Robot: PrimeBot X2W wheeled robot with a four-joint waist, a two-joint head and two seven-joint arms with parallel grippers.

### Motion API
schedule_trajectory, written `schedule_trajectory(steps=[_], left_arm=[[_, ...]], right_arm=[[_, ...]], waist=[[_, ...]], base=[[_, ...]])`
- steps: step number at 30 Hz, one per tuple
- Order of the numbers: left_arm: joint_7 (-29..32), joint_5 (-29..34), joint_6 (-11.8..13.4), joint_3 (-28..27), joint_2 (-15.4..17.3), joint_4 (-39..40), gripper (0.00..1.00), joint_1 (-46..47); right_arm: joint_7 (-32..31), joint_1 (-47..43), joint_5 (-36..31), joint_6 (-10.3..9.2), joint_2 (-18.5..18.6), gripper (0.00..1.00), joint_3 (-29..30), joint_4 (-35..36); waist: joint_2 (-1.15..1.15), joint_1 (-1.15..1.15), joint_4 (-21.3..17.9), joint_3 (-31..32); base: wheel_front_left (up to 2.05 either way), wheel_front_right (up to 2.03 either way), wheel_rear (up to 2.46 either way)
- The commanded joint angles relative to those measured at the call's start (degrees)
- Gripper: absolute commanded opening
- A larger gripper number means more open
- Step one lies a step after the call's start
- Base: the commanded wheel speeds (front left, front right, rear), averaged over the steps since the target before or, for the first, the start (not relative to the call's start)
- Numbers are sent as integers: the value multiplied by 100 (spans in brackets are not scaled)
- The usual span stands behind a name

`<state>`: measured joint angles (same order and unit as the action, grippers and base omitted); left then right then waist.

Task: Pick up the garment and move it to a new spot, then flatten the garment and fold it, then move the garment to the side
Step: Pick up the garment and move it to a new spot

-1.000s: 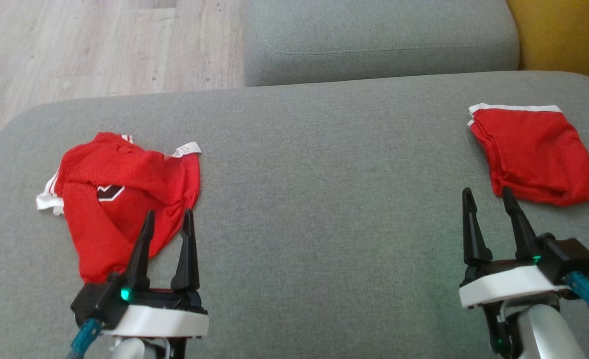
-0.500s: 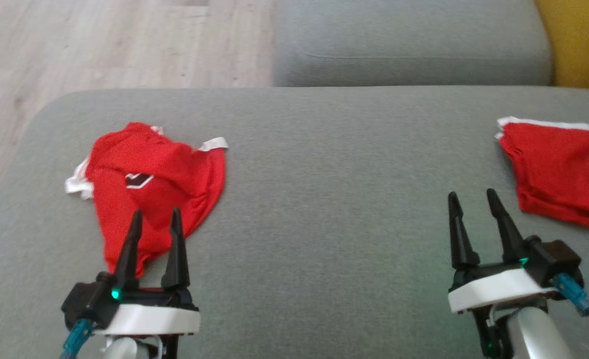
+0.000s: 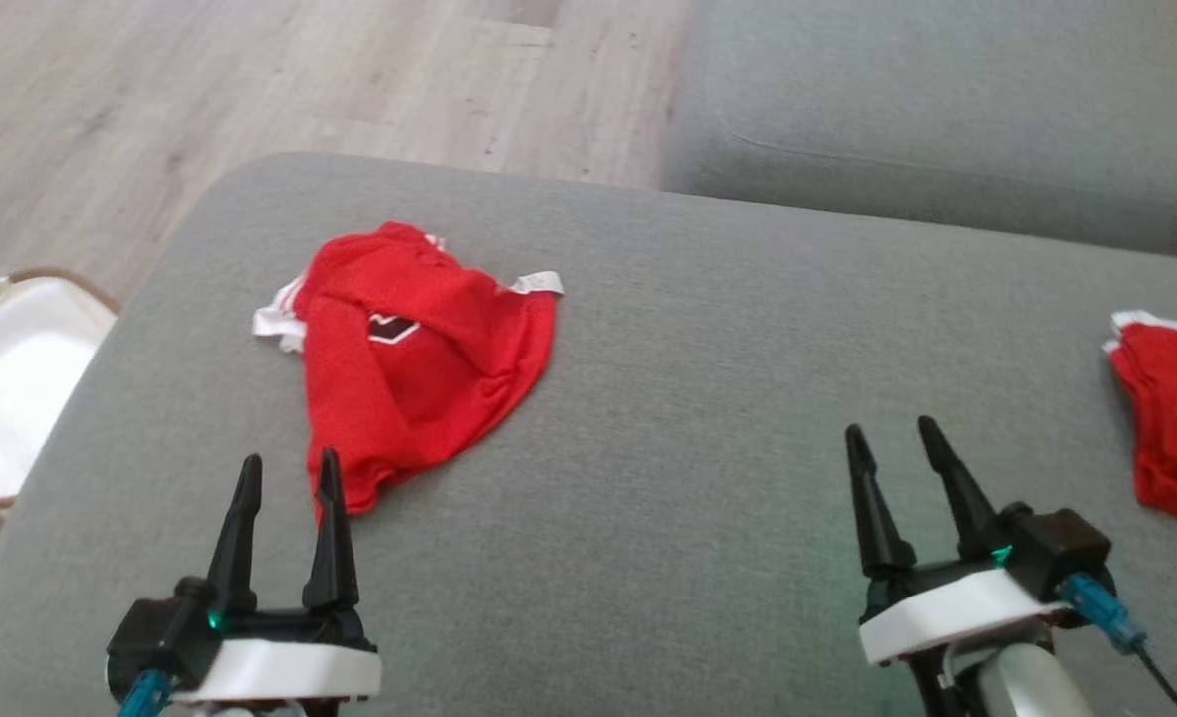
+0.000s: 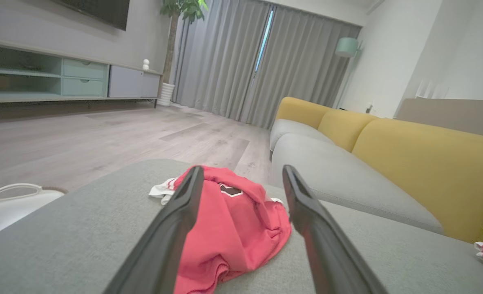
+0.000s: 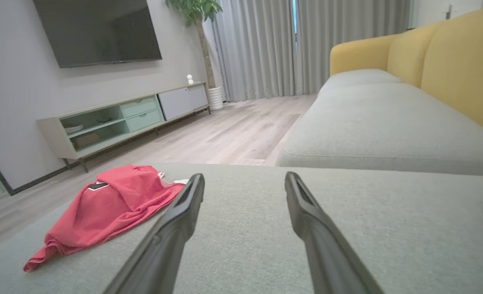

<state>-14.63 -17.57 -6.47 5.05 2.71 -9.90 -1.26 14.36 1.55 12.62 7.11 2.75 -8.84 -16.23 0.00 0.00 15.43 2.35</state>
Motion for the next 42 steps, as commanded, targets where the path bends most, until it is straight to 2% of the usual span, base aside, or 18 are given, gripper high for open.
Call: schedule_trajectory(steps=[1,13,20,23,27,31,35,36,42], left_arm=[[-37,43,18,-245,17,205,100,165],[-37,83,-15,-374,17,228,100,149],[-37,245,-45,-632,18,247,100,443],[-37,369,-69,-784,132,183,100,816],[-37,433,-91,-800,564,-165,100,1582],[156,317,-99,-415,1218,-897,100,2597],[869,-43,-100,239,1834,-1705,100,3615],[1251,-303,-101,643,2092,-2080,100,4050],[2419,-1441,-101,1924,2570,-2802,100,4839]], right_arm=[[63,99,46,37,13,100,-178,153],[63,48,133,37,13,100,-449,109],[63,180,34,37,13,100,-381,153],[63,306,-69,37,13,100,-239,204],[63,481,-243,37,13,100,-10,298],[63,630,-413,37,13,100,198,433],[63,764,-572,37,13,100,383,590],[63,845,-643,37,13,100,414,664],[63,1012,-717,37,13,100,551,839]], waist=[[0,0,117,49],[0,0,364,13],[0,0,240,-314],[0,0,129,-562],[0,0,-34,-934],[0,0,-188,-1308],[0,0,-316,-1660],[0,0,-401,-1834],[0,0,-635,-2237]], base=[[0,0,0],[0,0,0],[0,0,0],[0,0,0],[0,0,0],[0,0,0],[0,0,0],[0,0,0],[0,0,0]])
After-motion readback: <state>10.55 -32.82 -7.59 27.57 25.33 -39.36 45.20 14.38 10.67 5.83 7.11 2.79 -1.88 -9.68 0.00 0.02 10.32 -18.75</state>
